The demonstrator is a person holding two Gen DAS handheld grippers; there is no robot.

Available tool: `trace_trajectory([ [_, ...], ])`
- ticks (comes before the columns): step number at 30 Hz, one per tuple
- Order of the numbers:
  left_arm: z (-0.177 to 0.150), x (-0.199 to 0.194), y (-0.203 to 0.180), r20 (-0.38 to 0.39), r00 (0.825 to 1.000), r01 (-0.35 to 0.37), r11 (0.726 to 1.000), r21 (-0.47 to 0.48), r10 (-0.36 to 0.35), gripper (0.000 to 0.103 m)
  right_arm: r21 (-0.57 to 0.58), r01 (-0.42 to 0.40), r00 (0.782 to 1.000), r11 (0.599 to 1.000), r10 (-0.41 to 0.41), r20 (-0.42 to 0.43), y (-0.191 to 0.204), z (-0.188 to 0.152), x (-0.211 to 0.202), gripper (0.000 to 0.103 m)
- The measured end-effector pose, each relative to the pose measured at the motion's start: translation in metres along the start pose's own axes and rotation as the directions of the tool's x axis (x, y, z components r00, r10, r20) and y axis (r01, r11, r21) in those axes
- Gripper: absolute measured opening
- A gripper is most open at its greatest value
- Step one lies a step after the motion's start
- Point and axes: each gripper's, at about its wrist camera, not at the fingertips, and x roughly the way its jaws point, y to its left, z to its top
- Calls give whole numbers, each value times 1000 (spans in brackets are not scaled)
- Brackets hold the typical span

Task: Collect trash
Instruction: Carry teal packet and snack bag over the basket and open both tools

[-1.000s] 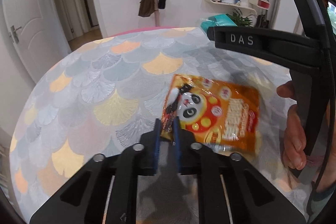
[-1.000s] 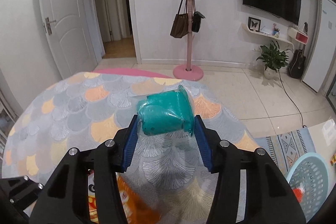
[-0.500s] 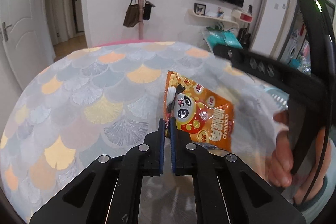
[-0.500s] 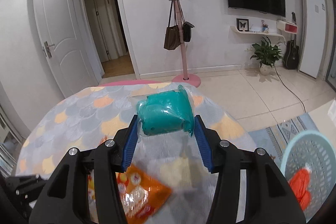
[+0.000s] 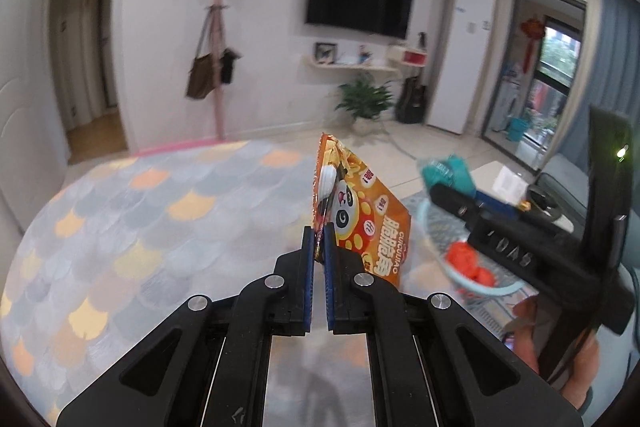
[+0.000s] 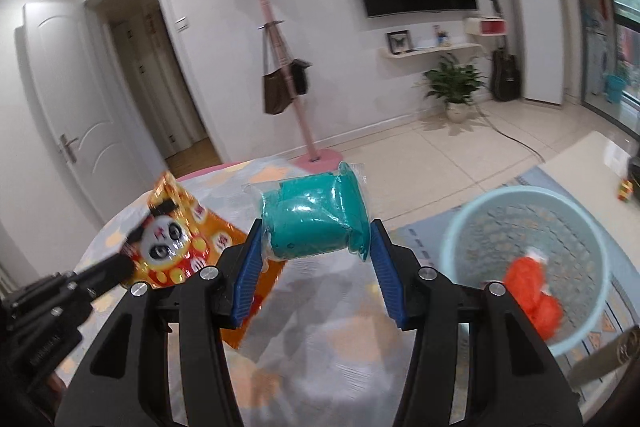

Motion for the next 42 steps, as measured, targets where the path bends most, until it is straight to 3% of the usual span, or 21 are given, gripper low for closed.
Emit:
trace_trajectory([
  [11,30,37,-93,7,990,141,981,133,-143,3,121,163,987,979,-162,-18,-95,-2,-27,48],
  [14,33,62,-115,-35,982,190,972,138,-187,3,163,190,982,968,-186,-43,-126,-3,-25,49],
  [20,31,124,-141,-165,947,289,955,70,-275,3,249,240,965,938,-202,-168,-188,-13,-5,49],
  [23,25,152,-150,-218,938,289,955,59,-271,3,276,298,940,914,-230,-254,-213,-23,9,50],
  [26,20,172,-156,-253,932,284,957,63,-260,4,312,308,931,899,-218,-293,-228,-29,18,51],
  [30,17,186,-153,-284,922,289,956,51,-263,13,356,315,927,880,-204,-315,-244,-34,23,65],
  [32,14,185,-149,-285,922,287,957,53,-261,20,378,304,932,875,-190,-310,-248,-35,20,66],
  [37,18,161,-133,-237,938,272,961,46,-254,58,383,275,940,882,-163,-299,-238,-32,8,66],
  [40,19,131,-119,-185,953,253,966,60,-239,72,337,260,945,905,-167,-280,-214,-27,-5,67],
  [42,20,108,-109,-152,961,244,968,62,-232,76,301,232,953,925,-154,-259,-191,-22,-15,68],
])
